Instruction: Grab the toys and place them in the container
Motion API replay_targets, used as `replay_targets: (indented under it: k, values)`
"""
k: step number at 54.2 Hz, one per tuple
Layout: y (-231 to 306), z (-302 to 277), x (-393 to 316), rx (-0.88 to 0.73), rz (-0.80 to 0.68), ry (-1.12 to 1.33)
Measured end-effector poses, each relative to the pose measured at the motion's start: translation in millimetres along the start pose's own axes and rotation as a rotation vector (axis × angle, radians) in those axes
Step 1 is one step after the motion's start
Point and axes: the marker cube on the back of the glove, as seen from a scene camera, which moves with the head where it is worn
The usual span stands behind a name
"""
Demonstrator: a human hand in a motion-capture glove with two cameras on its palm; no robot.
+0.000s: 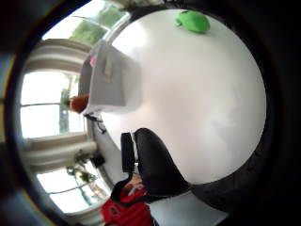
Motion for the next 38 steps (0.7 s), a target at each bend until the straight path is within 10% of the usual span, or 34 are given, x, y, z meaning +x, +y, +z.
replay_targets:
  k: [38]
  values:
    - [-71,1,46,0.039,0.074,0.018]
